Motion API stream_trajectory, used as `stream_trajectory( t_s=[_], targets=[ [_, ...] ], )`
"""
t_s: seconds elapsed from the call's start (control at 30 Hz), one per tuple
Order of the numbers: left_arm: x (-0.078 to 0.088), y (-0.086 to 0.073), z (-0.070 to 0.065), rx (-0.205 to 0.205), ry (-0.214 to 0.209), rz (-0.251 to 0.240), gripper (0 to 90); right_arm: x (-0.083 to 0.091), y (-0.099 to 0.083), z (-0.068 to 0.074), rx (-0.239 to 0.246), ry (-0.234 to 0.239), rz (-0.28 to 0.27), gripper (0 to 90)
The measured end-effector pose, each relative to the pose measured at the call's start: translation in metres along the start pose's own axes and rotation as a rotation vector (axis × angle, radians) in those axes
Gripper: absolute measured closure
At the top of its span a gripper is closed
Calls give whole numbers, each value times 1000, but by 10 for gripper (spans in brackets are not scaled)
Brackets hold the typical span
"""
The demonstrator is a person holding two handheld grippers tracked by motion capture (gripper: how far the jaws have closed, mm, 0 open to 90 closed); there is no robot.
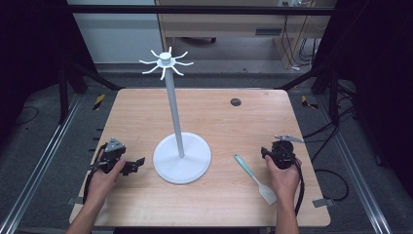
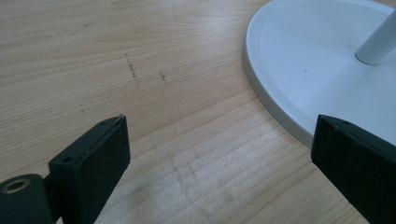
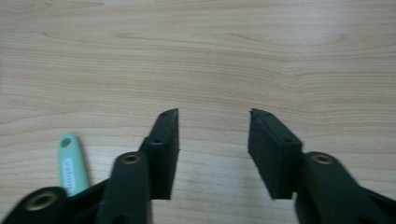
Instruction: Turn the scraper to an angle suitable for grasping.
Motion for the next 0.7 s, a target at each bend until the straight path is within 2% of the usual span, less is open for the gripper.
stream_trajectory(
  t_s=[0.13, 0.17, 0.2, 0.23, 0.27, 0.3, 0.37, 0.53, 0.6, 0.7],
  targets=[
    [0, 0, 0, 0, 1, -4, 43, 0, 1, 10, 56, 11, 1, 719],
    [0, 0, 0, 0, 1, -4, 43, 0, 1, 10, 56, 11, 1, 719],
    [0, 0, 0, 0, 1, -3, 43, 0, 2, 17, 87, 17, 7, 785],
    [0, 0, 0, -1, 0, -3, 43, 0, 1, 21, 108, 20, 11, 812],
    [0, 0, 0, -1, 0, -3, 43, 0, 1, 21, 108, 20, 11, 812],
    [0, 0, 0, -3, 0, 0, 44, 0, 1, 27, 133, 33, 19, 860],
    [0, 0, 0, 0, -4, 0, 45, -1, 0, 33, 153, 46, 29, 898],
    [-1, 0, -1, -2, -6, -1, 46, -4, -3, 46, 201, 90, 60, 900],
    [-1, 0, -1, -3, -7, 0, 46, -7, -7, 57, 235, 128, 100, 900],
    [0, 0, -1, -1, -7, -4, 46, -10, -10, 65, 259, 148, 128, 900]
  ],
)
Point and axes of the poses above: each handheld gripper's, and its own axes: x roughly backward along the jaws, y roughly out of its top, z roughly to its left, the point moved 4 cm from there along -x, roughly forward along the jaws, and after that the axes turned 9 degrees about -z, right-handed, at the moved point
